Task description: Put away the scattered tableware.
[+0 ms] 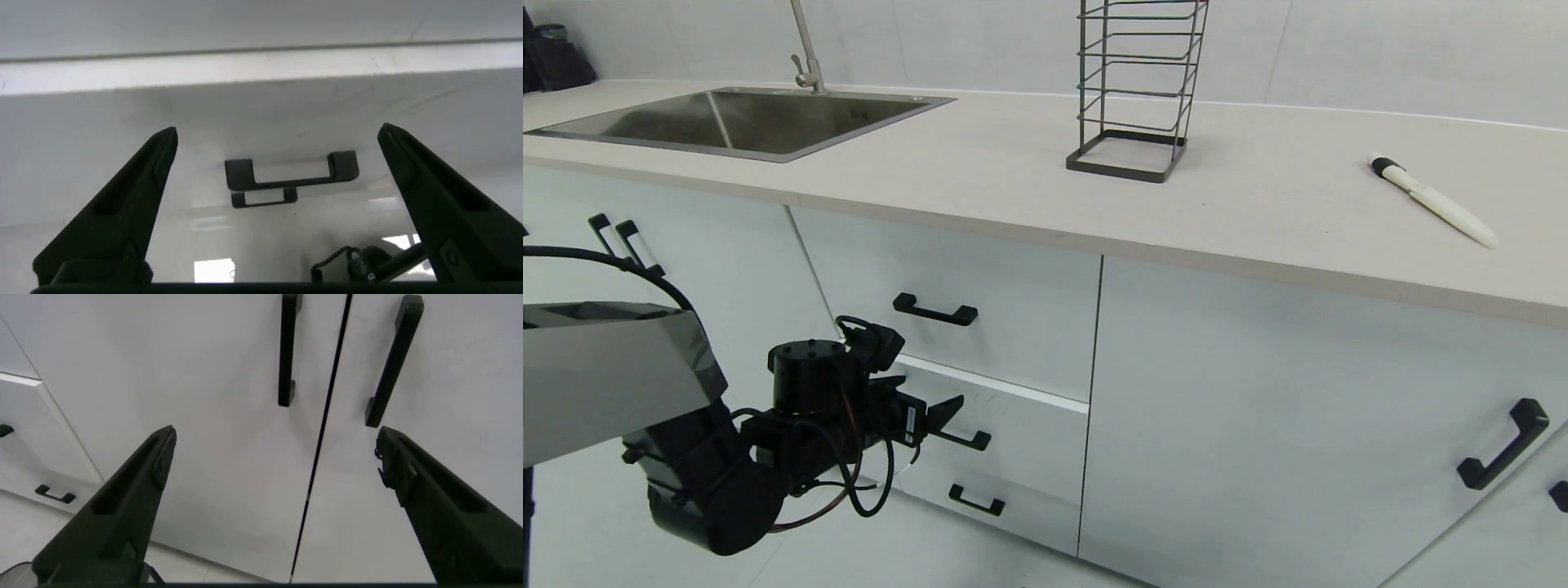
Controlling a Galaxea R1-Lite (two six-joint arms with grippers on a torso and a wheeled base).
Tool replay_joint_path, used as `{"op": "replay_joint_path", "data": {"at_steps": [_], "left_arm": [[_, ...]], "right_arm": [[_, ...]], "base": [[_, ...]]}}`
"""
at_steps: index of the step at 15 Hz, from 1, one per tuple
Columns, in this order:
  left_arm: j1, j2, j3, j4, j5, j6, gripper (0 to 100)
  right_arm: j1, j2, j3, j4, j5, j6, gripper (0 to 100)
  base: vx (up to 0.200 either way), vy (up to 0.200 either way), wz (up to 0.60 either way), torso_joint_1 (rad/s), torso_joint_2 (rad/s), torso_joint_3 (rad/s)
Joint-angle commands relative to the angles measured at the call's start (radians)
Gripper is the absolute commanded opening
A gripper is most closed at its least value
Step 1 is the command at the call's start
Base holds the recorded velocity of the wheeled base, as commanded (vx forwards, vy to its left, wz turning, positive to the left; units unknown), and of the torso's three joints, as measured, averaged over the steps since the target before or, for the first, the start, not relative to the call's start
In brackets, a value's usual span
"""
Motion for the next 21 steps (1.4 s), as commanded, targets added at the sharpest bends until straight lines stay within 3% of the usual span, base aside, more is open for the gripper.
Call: {"op": "replay_joint_path", "data": {"at_steps": [1,6,8,11,13,17,18,20,21], "left_arm": [[0.0,0.009,-0.01,-0.002,0.0,0.0,100],[0.0,0.003,0.005,-0.037,0.0,-0.006,100],[-0.003,-0.002,0.056,-0.097,-0.001,-0.015,100],[-0.003,-0.063,0.214,-0.244,-0.001,-0.017,100],[-0.002,-0.152,0.28,-0.244,-0.001,-0.017,100],[0.023,-0.517,0.482,-0.24,0.002,-0.015,100],[0.023,-0.517,0.482,-0.24,0.002,-0.015,100],[0.146,-0.941,0.507,-0.065,0.0,0.006,100],[0.153,-1.079,0.507,0.02,-0.001,0.017,100]], "right_arm": [[0.0,0.002,0.0,0.0,0.0,0.0,100],[0.0,0.002,0.0,0.0,0.0,0.0,100],[0.0,0.002,0.0,0.0,0.0,0.0,100],[0.0,0.002,0.0,0.0,0.0,0.0,100],[0.0,0.002,0.0,0.0,0.0,0.0,100],[0.0,0.002,0.0,0.0,0.0,0.0,100],[0.0,0.002,0.0,0.0,0.0,0.0,100],[0.0,0.002,0.0,0.0,0.0,0.0,100],[0.0,0.002,0.0,0.0,0.0,0.0,100]], "base": [[0.0,0.0,0.0,0.0,0.0,0.0],[0.0,0.0,0.0,0.0,0.0,0.0],[0.0,0.0,0.0,0.0,0.0,0.0],[0.0,0.0,0.0,0.0,0.0,0.0],[0.0,0.0,0.0,0.0,0.0,0.0],[0.0,0.0,0.0,0.0,0.0,0.0],[0.0,0.0,0.0,0.0,0.0,0.0],[0.0,0.0,0.0,0.0,0.0,0.0],[0.0,0.0,0.0,0.0,0.0,0.0]]}}
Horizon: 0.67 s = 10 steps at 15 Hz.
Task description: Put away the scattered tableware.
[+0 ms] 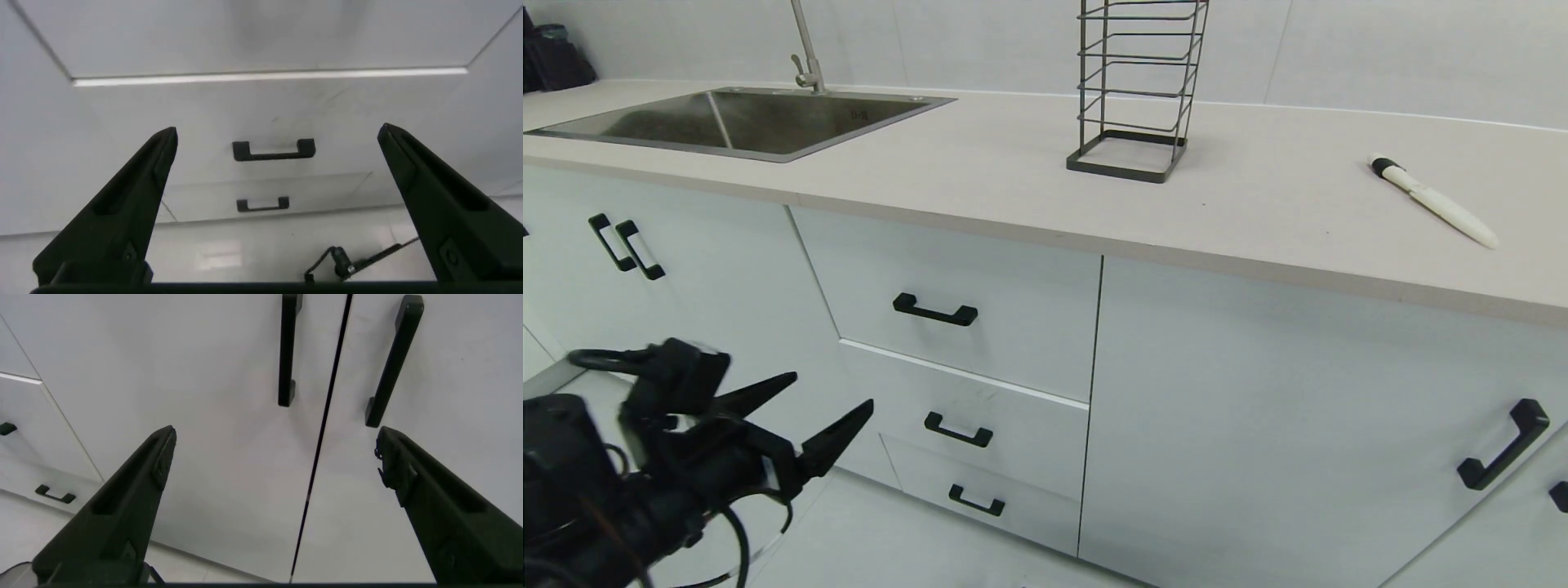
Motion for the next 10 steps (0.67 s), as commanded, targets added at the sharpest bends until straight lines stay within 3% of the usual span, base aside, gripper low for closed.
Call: {"op": "replay_joint_path", "data": {"at_steps": [1,3,7,8,9,10], "left_arm": [[0.098,-0.594,0.036,0.256,-0.001,0.042,100],[0.099,-0.817,0.031,0.443,0.002,0.078,100],[0.13,-1.424,-0.013,1.068,0.007,0.087,100],[0.133,-1.421,-0.001,1.085,0.015,0.087,100],[0.133,-1.407,0.036,1.052,0.065,0.062,100],[0.133,-1.409,0.036,1.12,0.091,0.041,100]], "right_arm": [[0.0,0.002,0.0,0.0,0.0,0.0,100],[0.0,0.002,0.0,0.0,0.0,0.0,100],[0.0,0.002,0.0,0.0,0.0,0.0,100],[0.0,0.002,0.0,0.0,0.0,0.0,100],[0.0,0.002,0.0,0.0,0.0,0.0,100],[0.0,0.002,0.001,0.0,0.0,0.0,100]], "base": [[0.0,0.0,0.0,0.0,0.0,0.0],[0.0,0.0,0.0,0.0,0.0,0.0],[0.0,0.0,0.0,0.0,0.0,0.0],[0.0,0.0,0.0,0.0,0.0,0.0],[0.0,0.0,0.0,0.0,0.0,0.0],[0.0,0.0,0.0,0.0,0.0,0.0]]}}
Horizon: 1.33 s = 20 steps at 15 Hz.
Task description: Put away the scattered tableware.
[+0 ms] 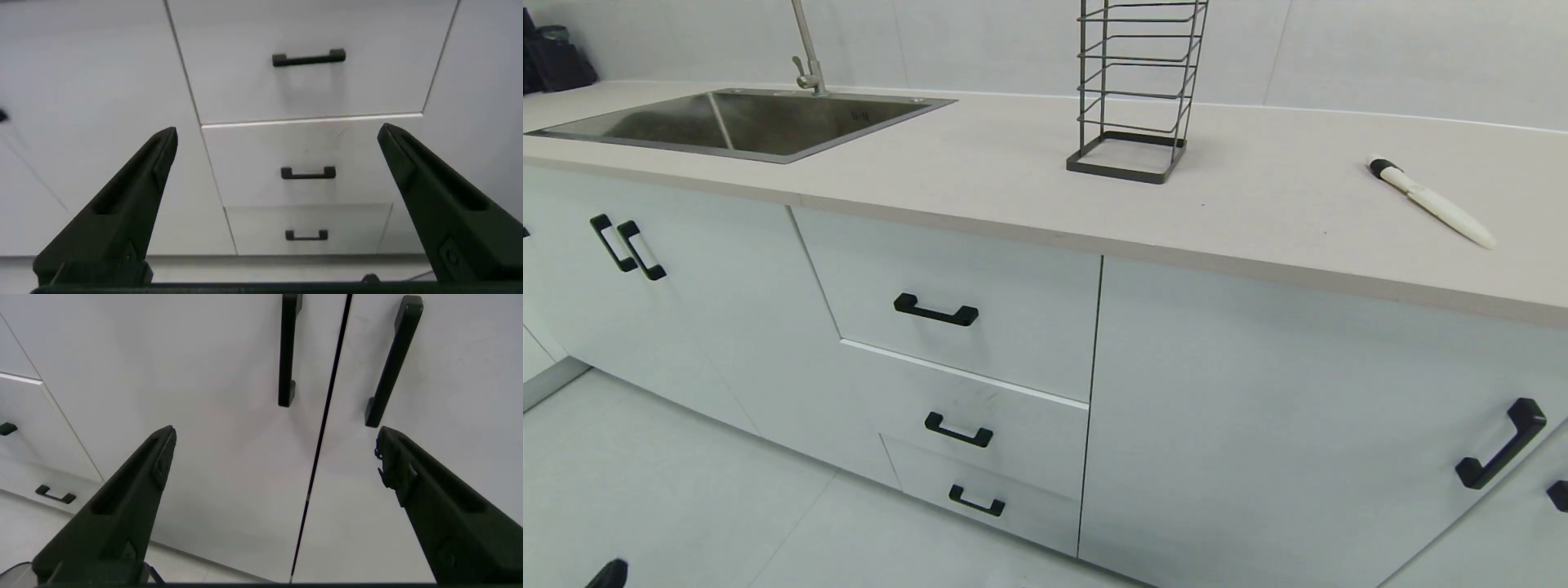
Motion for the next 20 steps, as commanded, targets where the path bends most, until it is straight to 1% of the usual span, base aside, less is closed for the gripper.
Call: {"op": "replay_joint_path", "data": {"at_steps": [1,2,3,4,5,7,9,10,11,14,17,20], "left_arm": [[0.023,-0.17,0.02,0.304,0.074,-0.018,100],[0.023,-0.17,0.012,0.418,0.097,-0.061,100],[0.023,-0.17,0.02,0.387,0.106,-0.078,100],[0.023,-0.17,0.02,0.383,0.109,-0.082,100],[0.028,-0.17,0.02,0.384,0.128,-0.097,100],[0.148,-0.215,0.02,0.384,0.125,-0.084,100],[0.132,-0.226,0.02,0.384,0.128,-0.09,100],[0.125,-0.239,0.02,0.386,0.123,-0.085,100],[0.117,-0.264,0.02,0.384,0.119,-0.091,100],[0.117,-0.264,0.02,0.386,0.119,-0.096,100],[0.117,-0.264,0.02,0.386,0.117,-0.094,100],[0.115,-0.264,0.02,0.386,0.119,-0.097,100]], "right_arm": [[0.0,0.002,0.001,0.0,0.0,-0.001,100],[0.0,0.002,0.0,0.0,0.0,-0.001,100],[0.0,0.002,0.0,0.0,0.0,-0.001,100],[0.0,0.002,0.001,0.0,0.0,-0.002,100],[0.0,0.002,0.0,0.0,0.0,-0.001,100],[0.0,0.002,0.001,0.0,0.0,0.001,100],[0.0,0.0,0.0,0.0,0.002,0.001,100],[0.0,0.0,0.001,0.0,0.002,-0.001,100],[0.0,0.002,0.0,0.0,0.0,-0.001,100],[0.0,0.002,0.001,0.0,0.002,-0.001,100],[0.0,0.002,0.001,0.0,0.002,0.001,100],[0.0,0.002,0.0,0.0,0.002,-0.001,100]], "base": [[0.0,0.0,0.0,0.0,0.0,0.0],[0.0,0.0,0.0,0.0,0.0,0.0],[0.0,0.0,0.0,0.0,0.0,0.0],[0.0,0.0,0.0,0.0,0.0,0.0],[0.0,0.0,0.0,0.0,0.0,0.0],[0.0,0.0,-0.6,0.002,0.01,0.005],[0.0,0.0,-0.6,0.002,0.0,0.005],[0.0,0.0,-0.6,0.002,0.0,0.002],[0.0,0.0,0.0,0.0,0.0,0.0],[0.0,0.0,0.0,0.0,0.0,0.0],[0.0,0.0,-0.6,0.002,0.0,0.007],[0.0,0.0,0.0,0.0,0.0,0.0]]}}
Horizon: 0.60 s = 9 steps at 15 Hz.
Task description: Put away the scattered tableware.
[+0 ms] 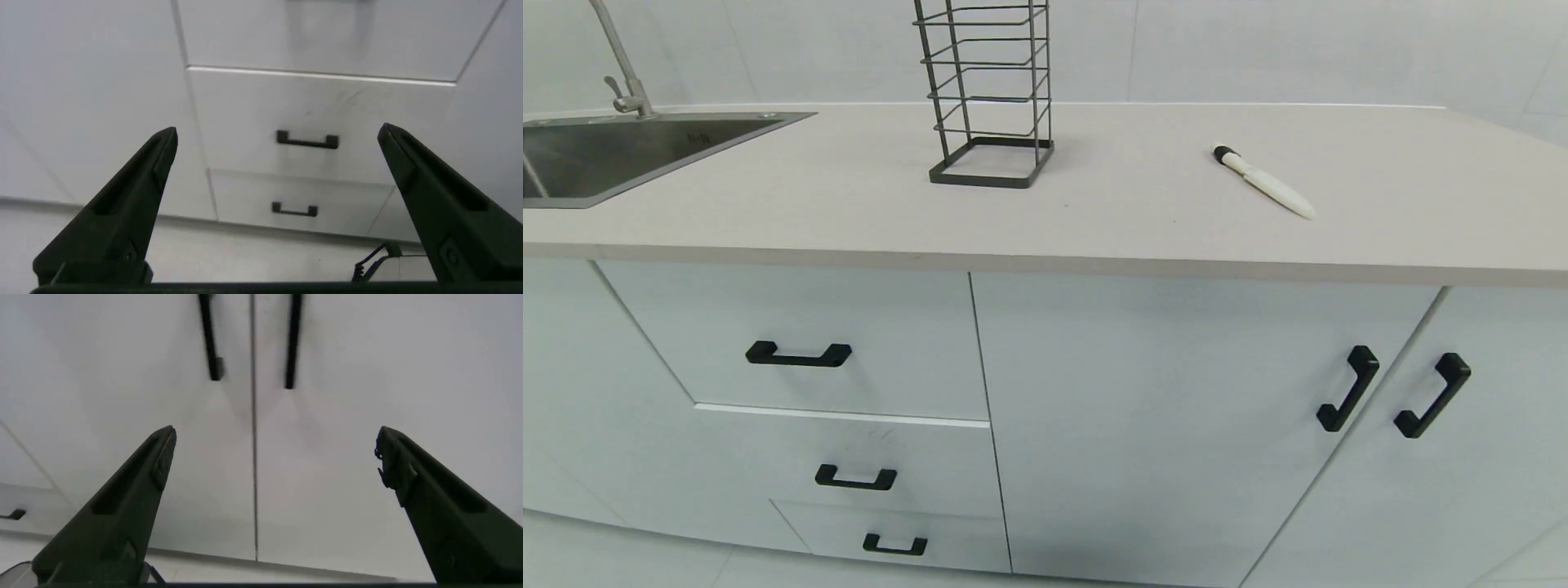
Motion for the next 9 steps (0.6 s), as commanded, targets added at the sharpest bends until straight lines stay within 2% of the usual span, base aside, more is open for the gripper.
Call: {"op": "replay_joint_path", "data": {"at_steps": [1,5,9], "left_arm": [[-0.001,0.001,0.0,-0.001,0.0,-0.001,100],[0.0,0.001,0.0,-0.001,0.0,-0.001,100],[0.0,0.001,0.0,-0.001,0.0,-0.004,100]], "right_arm": [[0.0,0.002,0.0,0.0,0.0,0.0,100],[0.0,0.002,-0.002,0.0,-0.001,0.0,100],[0.0,0.002,-0.002,0.0,-0.001,0.0,100]], "base": [[0.0,0.0,0.0,0.0,0.0,0.0],[0.0,0.0,0.0,0.027,-0.04,-0.008],[0.0,0.0,0.0,0.217,-0.09,-0.11]]}}
